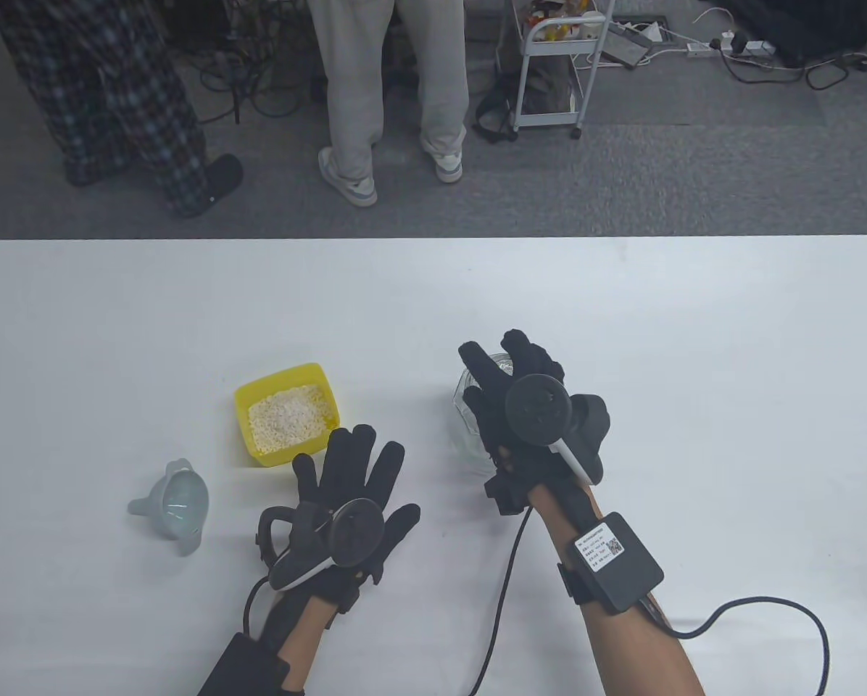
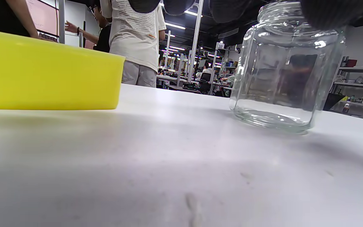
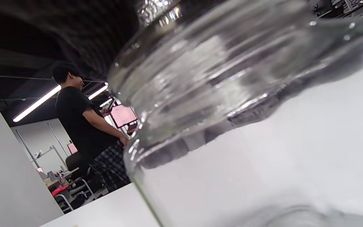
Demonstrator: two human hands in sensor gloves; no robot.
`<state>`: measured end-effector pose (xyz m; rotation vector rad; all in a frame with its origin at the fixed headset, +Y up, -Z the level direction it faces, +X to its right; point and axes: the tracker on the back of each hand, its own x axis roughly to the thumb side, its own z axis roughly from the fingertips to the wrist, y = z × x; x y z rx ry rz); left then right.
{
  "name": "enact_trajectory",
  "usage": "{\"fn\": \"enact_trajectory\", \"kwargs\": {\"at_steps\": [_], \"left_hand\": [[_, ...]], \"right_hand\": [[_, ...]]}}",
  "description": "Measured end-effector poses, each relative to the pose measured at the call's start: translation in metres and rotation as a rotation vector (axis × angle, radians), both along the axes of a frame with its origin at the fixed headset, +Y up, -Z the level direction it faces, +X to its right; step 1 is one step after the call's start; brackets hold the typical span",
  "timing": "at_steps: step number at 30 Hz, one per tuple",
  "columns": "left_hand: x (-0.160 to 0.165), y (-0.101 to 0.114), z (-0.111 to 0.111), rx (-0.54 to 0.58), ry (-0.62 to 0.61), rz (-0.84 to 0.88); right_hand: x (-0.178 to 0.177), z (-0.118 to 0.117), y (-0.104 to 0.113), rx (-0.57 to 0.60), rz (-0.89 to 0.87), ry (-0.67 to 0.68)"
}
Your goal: Transfer rice through funnel into glass jar
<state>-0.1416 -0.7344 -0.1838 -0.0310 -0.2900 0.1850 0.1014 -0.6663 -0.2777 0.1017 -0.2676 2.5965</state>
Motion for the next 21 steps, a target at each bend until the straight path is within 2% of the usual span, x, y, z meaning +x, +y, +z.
{"fn": "enact_trajectory", "kwargs": {"at_steps": [6,11,15,17,21], "left_hand": [[0.0,0.0,0.0,-0.008,0.003,-0.004],[-0.001,0.0,-0.001,-0.011,0.008,-0.002],[-0.001,0.0,-0.001,-0.008,0.009,-0.005],[-0.001,0.0,-0.001,-0.008,0.006,-0.009],[0.0,0.0,0.0,-0.009,0.003,-0.013]], "right_hand": [[0.004,0.002,0.006,0.041,-0.059,0.005],[0.014,0.013,0.031,0.103,-0.151,0.024],[0.039,0.026,0.045,0.131,-0.154,0.008],[0.06,0.032,0.043,0.112,-0.155,-0.017],[0.108,0.044,0.019,0.06,-0.141,-0.098]]}}
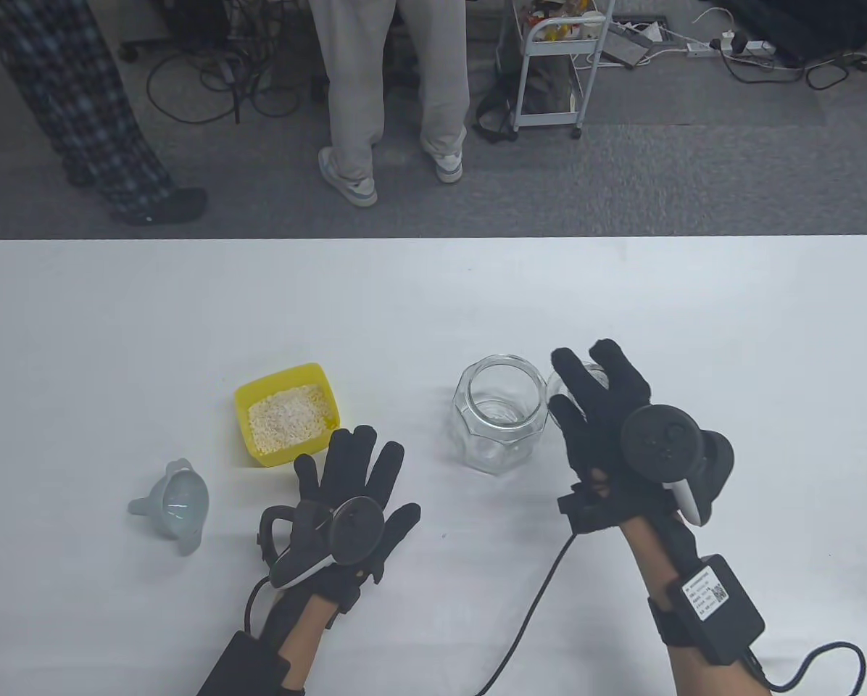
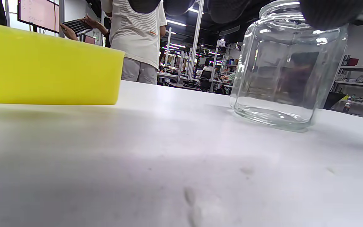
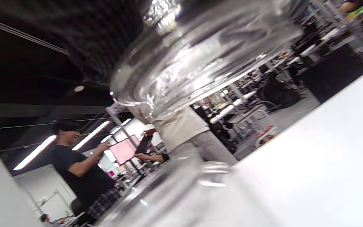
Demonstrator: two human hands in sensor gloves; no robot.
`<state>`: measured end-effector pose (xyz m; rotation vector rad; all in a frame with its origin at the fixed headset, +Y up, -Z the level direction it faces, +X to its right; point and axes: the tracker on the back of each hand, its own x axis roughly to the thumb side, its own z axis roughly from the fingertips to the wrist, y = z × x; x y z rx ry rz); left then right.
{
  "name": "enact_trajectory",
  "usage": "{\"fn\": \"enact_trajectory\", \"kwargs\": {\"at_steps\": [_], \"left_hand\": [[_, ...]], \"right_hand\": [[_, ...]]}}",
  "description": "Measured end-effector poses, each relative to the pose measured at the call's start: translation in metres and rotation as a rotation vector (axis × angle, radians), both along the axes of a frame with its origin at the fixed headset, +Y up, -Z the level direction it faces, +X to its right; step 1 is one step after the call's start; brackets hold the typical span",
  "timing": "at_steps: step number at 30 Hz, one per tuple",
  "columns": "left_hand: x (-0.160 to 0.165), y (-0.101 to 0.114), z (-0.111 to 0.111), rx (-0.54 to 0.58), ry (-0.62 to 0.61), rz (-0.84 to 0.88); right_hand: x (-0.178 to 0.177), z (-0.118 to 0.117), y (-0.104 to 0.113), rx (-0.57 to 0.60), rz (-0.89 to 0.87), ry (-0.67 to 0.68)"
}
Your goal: Transfer rice through funnel into glass jar
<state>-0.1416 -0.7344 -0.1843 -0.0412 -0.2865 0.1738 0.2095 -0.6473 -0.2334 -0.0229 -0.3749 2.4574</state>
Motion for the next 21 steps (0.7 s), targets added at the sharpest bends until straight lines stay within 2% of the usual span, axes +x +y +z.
{"fn": "enact_trajectory", "kwargs": {"at_steps": [6,7,9,11,21], "left_hand": [[0.0,0.0,0.0,0.001,0.003,-0.007],[0.0,0.0,0.0,0.002,0.004,-0.009],[0.001,0.0,0.0,-0.002,0.006,-0.013],[0.0,0.0,0.0,-0.003,0.009,-0.009],[0.0,-0.001,0.001,-0.013,0.014,-0.014]], "right_hand": [[0.056,0.016,-0.066,-0.102,-0.028,-0.108],[0.062,0.014,-0.074,-0.155,-0.036,-0.099],[0.071,0.013,-0.079,-0.224,0.005,-0.107],[0.076,0.013,-0.08,-0.232,0.058,-0.151],[0.078,0.011,-0.091,-0.304,0.122,-0.17]]}}
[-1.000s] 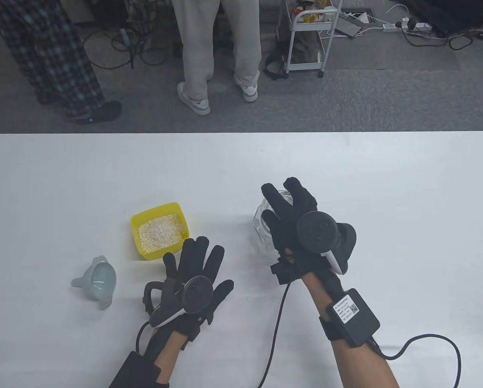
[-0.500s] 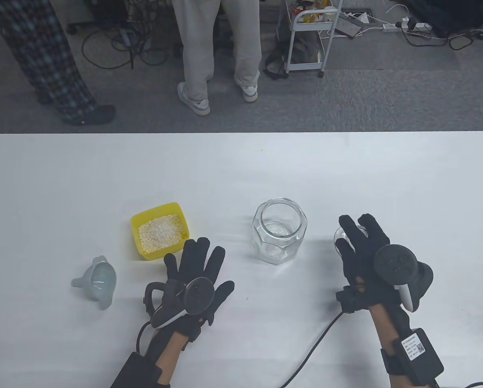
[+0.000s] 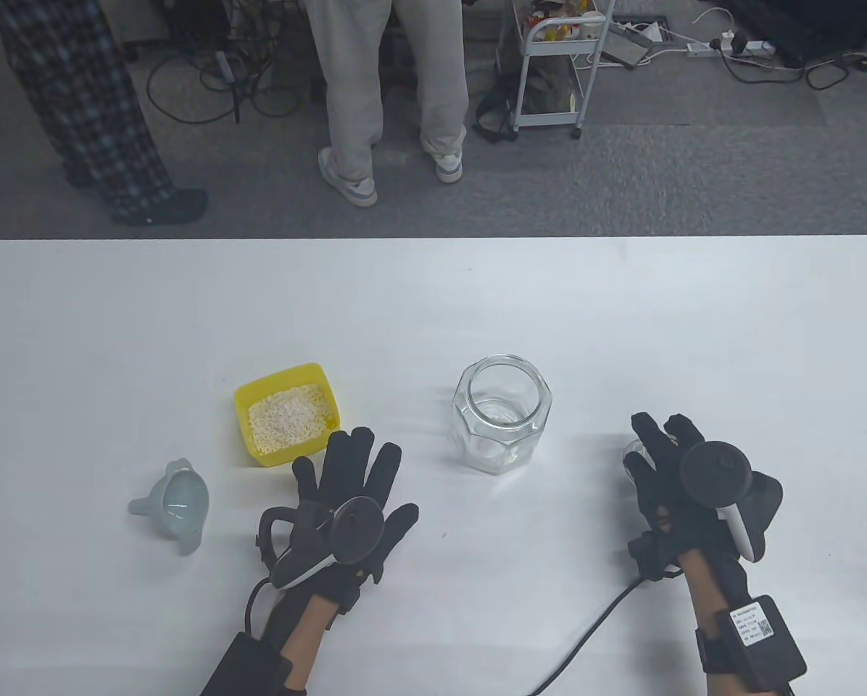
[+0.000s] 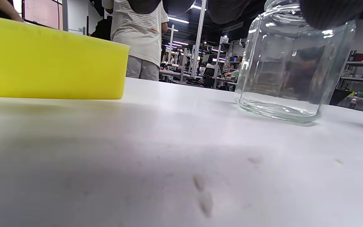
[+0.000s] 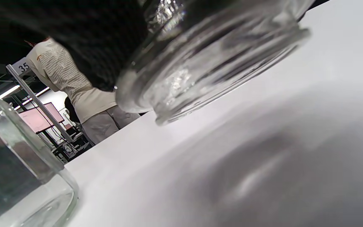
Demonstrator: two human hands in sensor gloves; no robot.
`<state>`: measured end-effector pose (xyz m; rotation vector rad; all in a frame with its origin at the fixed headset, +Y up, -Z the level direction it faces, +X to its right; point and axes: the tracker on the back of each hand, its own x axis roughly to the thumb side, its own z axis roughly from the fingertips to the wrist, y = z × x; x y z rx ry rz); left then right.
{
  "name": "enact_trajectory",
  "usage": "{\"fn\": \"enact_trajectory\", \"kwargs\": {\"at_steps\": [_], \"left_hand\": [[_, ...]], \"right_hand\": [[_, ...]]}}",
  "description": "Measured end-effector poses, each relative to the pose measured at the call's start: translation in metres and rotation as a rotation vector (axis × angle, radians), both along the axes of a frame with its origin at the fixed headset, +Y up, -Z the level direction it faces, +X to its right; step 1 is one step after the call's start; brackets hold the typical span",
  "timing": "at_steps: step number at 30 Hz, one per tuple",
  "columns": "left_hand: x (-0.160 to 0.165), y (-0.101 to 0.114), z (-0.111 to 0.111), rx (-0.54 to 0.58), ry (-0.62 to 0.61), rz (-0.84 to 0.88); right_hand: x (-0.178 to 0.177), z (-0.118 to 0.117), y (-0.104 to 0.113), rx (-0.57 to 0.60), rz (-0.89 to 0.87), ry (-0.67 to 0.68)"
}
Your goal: Transfer rice through funnel into glass jar
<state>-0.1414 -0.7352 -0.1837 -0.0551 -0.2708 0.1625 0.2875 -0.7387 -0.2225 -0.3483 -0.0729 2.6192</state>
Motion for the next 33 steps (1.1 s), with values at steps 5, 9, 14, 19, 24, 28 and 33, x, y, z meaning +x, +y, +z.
{"fn": "enact_trajectory", "kwargs": {"at_steps": [5,9,14,19,24,28,33], "left_hand": [[0.0,0.0,0.0,-0.002,0.001,-0.001],[-0.001,-0.001,0.0,-0.007,0.004,0.001],[-0.001,-0.001,-0.001,-0.011,0.005,0.003],[-0.001,-0.001,-0.001,-0.011,0.005,0.002],[-0.001,-0.001,-0.001,-0.016,0.005,0.001],[-0.001,-0.002,-0.001,-0.024,0.006,0.0],[-0.001,-0.002,-0.001,-0.032,0.008,-0.003]], "right_hand": [[0.0,-0.004,-0.008,-0.072,0.028,-0.011],[0.002,-0.005,-0.012,-0.105,0.034,-0.017],[0.001,-0.006,-0.013,-0.12,0.047,-0.026],[0.0,-0.006,-0.013,-0.126,0.059,-0.027],[-0.001,-0.005,-0.013,-0.154,0.069,-0.024],[-0.001,-0.005,-0.013,-0.178,0.087,-0.026],[-0.002,-0.006,-0.017,-0.225,0.112,-0.026]]}}
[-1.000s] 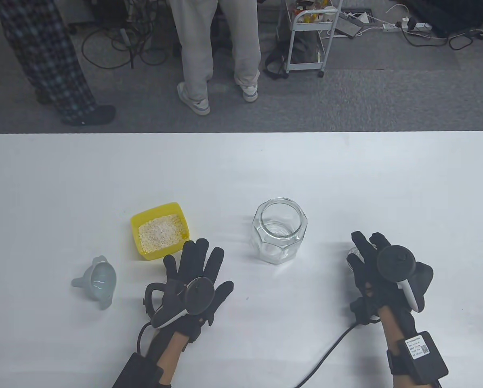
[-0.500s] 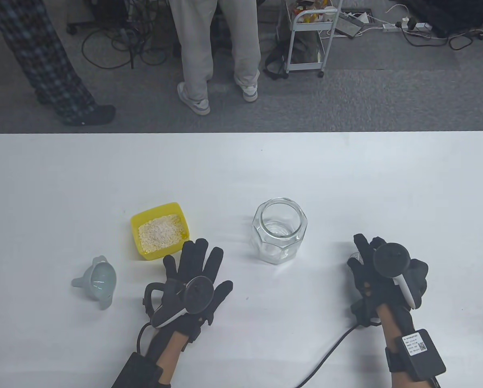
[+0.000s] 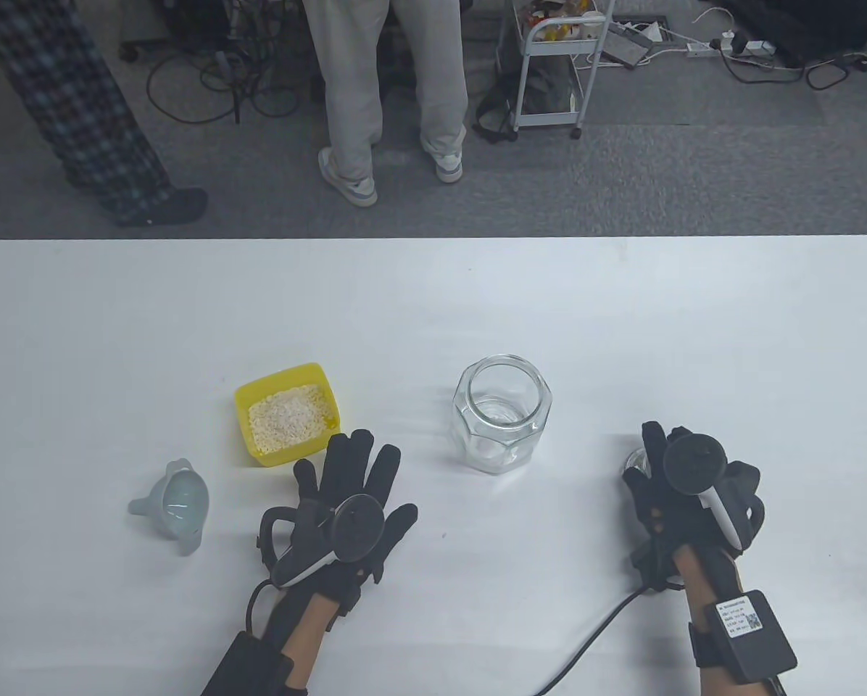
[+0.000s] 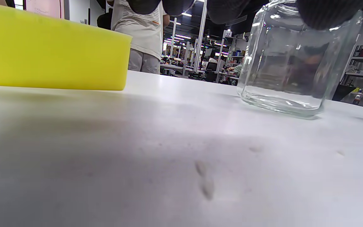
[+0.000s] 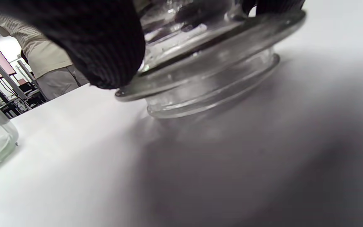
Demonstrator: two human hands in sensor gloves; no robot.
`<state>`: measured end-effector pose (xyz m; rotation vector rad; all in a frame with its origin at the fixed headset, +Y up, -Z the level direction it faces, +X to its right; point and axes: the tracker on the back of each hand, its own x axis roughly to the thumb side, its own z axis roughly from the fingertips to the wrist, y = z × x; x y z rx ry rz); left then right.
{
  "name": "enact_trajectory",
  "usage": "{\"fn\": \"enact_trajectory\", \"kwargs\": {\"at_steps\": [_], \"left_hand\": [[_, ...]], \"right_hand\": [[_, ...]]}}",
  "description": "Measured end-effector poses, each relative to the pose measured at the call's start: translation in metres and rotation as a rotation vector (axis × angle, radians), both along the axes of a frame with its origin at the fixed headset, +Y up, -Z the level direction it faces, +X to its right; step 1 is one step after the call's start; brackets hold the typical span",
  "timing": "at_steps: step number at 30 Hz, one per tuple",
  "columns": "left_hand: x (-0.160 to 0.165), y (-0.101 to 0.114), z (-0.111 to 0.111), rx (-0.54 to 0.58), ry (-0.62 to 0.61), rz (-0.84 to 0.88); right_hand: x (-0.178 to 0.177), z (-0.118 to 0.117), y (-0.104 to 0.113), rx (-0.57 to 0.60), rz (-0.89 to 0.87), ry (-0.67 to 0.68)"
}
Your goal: Transfer rice through funnel into glass jar
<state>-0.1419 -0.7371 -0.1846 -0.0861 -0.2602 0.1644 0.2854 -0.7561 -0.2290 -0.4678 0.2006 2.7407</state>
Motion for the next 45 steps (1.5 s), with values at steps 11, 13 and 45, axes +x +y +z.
{"fn": "enact_trajectory", "kwargs": {"at_steps": [11,13,45], "left_hand": [[-0.001,-0.001,-0.001,-0.012,0.006,-0.003],[-0.001,-0.001,-0.001,-0.012,0.009,-0.002],[-0.108,0.083,-0.051,-0.171,0.455,-0.395]], "right_hand": [[-0.002,0.001,0.0,-0.026,0.022,0.011],[-0.003,0.004,0.008,0.019,0.022,0.011],[-0.023,0.008,0.017,0.003,0.092,0.123]]}}
